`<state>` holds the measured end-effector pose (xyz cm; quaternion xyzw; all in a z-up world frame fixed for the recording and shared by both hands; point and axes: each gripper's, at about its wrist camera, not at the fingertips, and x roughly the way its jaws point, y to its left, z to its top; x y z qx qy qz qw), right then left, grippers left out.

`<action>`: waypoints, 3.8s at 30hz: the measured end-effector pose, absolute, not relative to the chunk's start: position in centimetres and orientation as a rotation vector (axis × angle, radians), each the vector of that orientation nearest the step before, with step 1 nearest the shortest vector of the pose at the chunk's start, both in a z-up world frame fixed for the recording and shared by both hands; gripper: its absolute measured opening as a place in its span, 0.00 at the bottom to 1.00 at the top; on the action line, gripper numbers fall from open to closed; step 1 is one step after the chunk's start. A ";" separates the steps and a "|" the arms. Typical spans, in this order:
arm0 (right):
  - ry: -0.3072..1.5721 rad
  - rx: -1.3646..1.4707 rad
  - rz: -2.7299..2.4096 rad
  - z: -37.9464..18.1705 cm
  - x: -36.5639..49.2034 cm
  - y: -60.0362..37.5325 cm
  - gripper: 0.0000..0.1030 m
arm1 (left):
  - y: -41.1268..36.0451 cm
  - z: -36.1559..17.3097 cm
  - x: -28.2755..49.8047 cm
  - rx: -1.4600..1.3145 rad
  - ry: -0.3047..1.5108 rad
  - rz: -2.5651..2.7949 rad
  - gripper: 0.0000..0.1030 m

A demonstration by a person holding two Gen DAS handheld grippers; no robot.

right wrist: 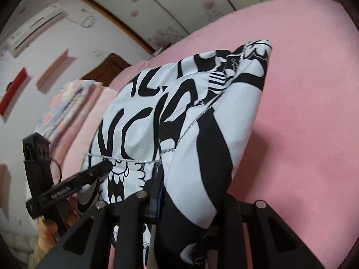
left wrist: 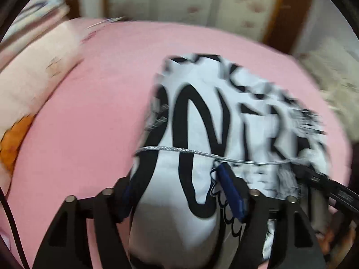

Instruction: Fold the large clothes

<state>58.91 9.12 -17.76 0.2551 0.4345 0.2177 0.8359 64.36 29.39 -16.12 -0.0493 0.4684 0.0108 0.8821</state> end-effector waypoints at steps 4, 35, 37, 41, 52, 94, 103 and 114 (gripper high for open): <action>1.002 0.468 0.317 -23.1 62.1 10.9 0.49 | 30.8 -21.4 65.3 -0.137 0.965 0.195 0.99; 0.848 0.168 0.328 3.5 30.3 1.5 0.56 | 19.1 4.8 27.0 -0.053 0.785 0.064 0.99; 0.820 0.141 0.316 4.5 26.9 0.7 0.56 | 17.7 5.3 24.6 -0.022 0.778 0.064 0.99; 0.774 0.101 0.280 5.3 21.6 -0.8 0.56 | 15.6 5.8 19.5 -0.006 0.755 0.037 0.99; 0.771 0.129 0.133 1.4 9.2 -6.5 0.56 | 10.2 2.4 8.6 -0.002 0.753 0.017 0.99; 0.747 0.135 0.064 -2.9 -0.7 -8.0 0.58 | 5.9 -1.5 0.9 -0.014 0.845 -0.022 0.99; 0.749 0.137 0.069 -2.9 -0.8 -8.3 0.58 | 5.9 -1.6 0.8 -0.023 0.852 -0.025 0.99; 0.755 0.134 0.057 -3.0 -1.1 -8.6 0.58 | 6.0 -1.7 0.9 -0.025 0.859 -0.029 0.99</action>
